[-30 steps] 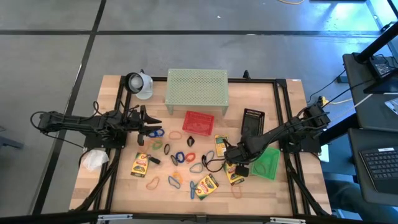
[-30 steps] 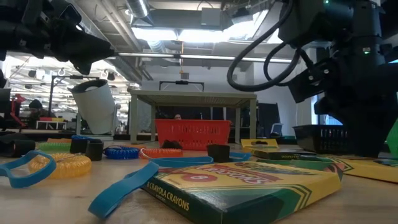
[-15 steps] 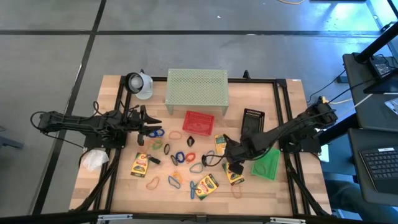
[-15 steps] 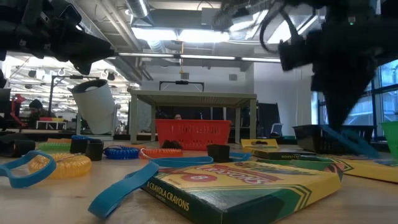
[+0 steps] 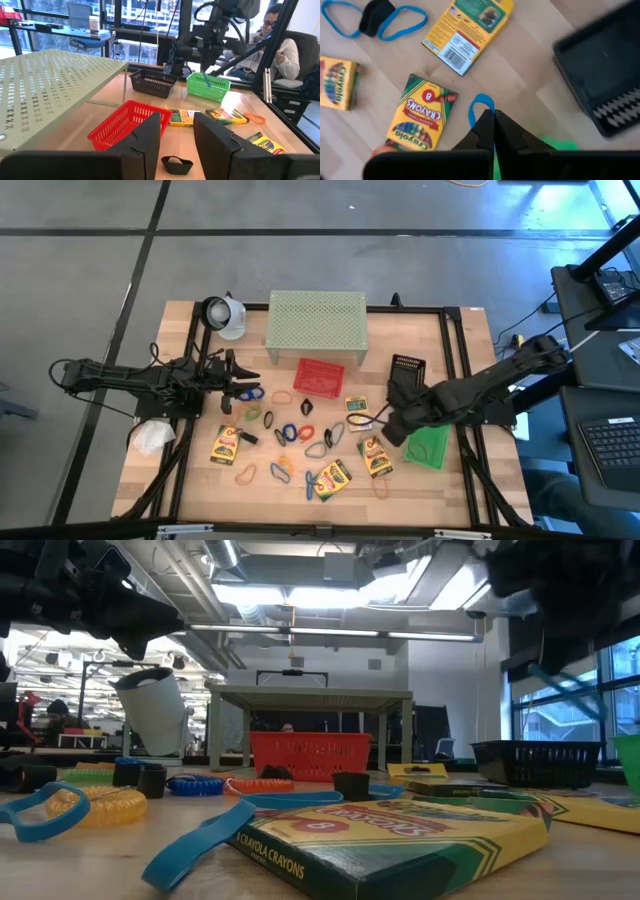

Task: Pick & Place Office Desk Supplies
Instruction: Put the blue rubber band into the green bin

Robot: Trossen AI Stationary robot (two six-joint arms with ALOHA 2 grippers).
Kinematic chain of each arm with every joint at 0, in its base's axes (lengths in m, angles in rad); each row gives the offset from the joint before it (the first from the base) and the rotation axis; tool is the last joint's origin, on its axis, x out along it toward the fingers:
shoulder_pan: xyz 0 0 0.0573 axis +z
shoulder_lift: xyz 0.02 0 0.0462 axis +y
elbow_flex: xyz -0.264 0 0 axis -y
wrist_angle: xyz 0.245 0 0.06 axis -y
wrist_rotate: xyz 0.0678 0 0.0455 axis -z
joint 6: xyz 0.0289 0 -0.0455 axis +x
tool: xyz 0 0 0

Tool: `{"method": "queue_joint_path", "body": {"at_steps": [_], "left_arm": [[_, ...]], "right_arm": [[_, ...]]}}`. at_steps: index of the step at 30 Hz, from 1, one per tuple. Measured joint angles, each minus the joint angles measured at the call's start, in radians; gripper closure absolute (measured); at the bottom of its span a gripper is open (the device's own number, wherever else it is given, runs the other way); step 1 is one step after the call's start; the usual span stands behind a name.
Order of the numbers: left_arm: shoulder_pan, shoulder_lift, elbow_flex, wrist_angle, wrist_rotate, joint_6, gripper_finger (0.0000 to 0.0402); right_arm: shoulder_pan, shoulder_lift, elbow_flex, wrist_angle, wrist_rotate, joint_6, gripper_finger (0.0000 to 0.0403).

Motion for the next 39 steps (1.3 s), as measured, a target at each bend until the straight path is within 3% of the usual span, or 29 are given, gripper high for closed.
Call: {"method": "queue_joint_path", "body": {"at_steps": [10, 21, 32, 39], "left_arm": [[0.0, 0.0, 0.0, 0.0, 0.0, 0.0, 0.029], [0.0, 0.0, 0.0, 0.0, 0.0, 0.0, 0.029], [0.0, 0.0, 0.0, 0.0, -0.003, 0.017, 0.029], [0.0, 0.0, 0.0, 0.021, -0.011, 0.034, 0.029]], "right_arm": [[0.147, -0.119, 0.001, -0.144, -0.002, 0.294, 0.0403], [0.289, -0.063, -0.006, -0.211, -0.046, 0.522, 0.0403], [0.302, 0.113, -0.028, -0.209, -0.232, 0.527, 0.0403], [0.298, 0.151, -0.028, -0.162, -0.221, 0.499, 0.0402]]}}
